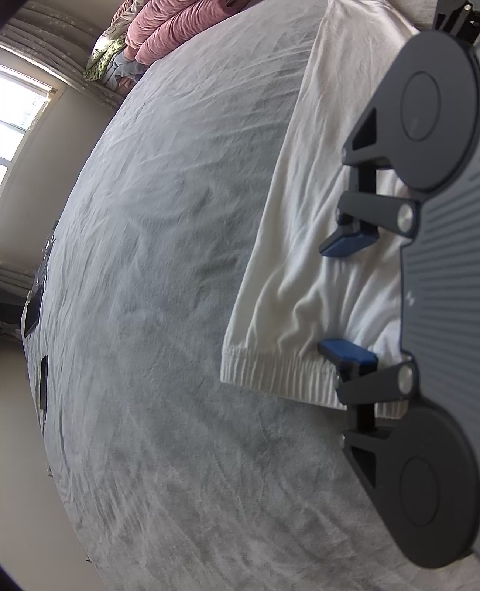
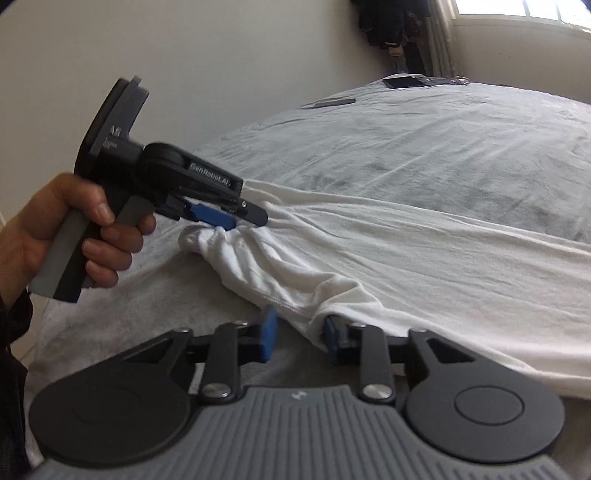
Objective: Fold clothes
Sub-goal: 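Grasp the white garment edge with the right gripper near the left gripper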
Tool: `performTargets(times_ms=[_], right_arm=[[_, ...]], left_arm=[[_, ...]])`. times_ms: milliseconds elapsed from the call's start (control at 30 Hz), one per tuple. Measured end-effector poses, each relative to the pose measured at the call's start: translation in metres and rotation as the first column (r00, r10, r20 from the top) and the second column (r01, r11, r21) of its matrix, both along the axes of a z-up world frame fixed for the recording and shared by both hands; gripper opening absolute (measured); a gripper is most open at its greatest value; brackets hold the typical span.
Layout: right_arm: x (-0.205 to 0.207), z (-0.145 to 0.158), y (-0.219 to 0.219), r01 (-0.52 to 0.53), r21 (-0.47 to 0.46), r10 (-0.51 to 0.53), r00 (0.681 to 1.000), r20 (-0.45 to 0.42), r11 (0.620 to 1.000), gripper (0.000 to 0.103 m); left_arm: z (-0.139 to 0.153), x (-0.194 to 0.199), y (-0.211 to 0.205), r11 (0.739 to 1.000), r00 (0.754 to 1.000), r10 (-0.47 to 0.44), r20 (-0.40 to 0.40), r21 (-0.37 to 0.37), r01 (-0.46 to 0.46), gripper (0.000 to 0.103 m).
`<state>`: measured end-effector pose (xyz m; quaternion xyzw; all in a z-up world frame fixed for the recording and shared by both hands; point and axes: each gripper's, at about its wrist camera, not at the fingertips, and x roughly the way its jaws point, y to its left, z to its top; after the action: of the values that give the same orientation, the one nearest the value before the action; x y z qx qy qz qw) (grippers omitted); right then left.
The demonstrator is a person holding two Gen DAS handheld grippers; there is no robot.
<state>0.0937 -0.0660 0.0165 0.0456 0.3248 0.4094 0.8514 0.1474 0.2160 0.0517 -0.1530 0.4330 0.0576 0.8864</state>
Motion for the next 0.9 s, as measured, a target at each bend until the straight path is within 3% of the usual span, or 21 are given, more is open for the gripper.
performTargets(times_ms=[33,67,333,567,700,900], right_arm=[[-0.002,0.0,-0.006,0.03,0.038,-0.03,0.999,-0.017,0.999,0.009],[-0.004,-0.001,-0.012,0.053,0.069,-0.051,0.998,-0.035,0.996,0.007],[-0.021,0.005,-0.034,0.131,0.256,-0.106,0.989,-0.107,0.958,0.006],[-0.023,-0.017,-0.041,0.173,0.205,-0.133,0.972,-0.193,0.963,0.006],[-0.022,-0.007,-0.042,0.198,0.241,-0.154,0.97,-0.189,0.95,0.006],[-0.023,-0.009,-0.034,0.19,0.19,-0.156,0.971,-0.182,0.963,0.008]], left_arm=[[0.0,0.0,0.001,1.0,1.0,0.0,0.0,-0.004,0.0,0.051],[0.0,0.0,0.002,1.0,1.0,0.001,0.0,-0.009,-0.001,0.051],[0.003,-0.002,0.004,1.0,1.0,-0.008,-0.004,-0.013,0.008,0.051],[0.009,-0.01,0.007,1.0,1.0,-0.016,-0.01,-0.012,0.016,0.051],[0.017,-0.02,0.013,1.0,1.0,0.014,0.005,0.02,-0.014,0.051],[0.027,-0.037,0.032,0.999,0.999,0.047,0.024,0.01,-0.048,0.052]])
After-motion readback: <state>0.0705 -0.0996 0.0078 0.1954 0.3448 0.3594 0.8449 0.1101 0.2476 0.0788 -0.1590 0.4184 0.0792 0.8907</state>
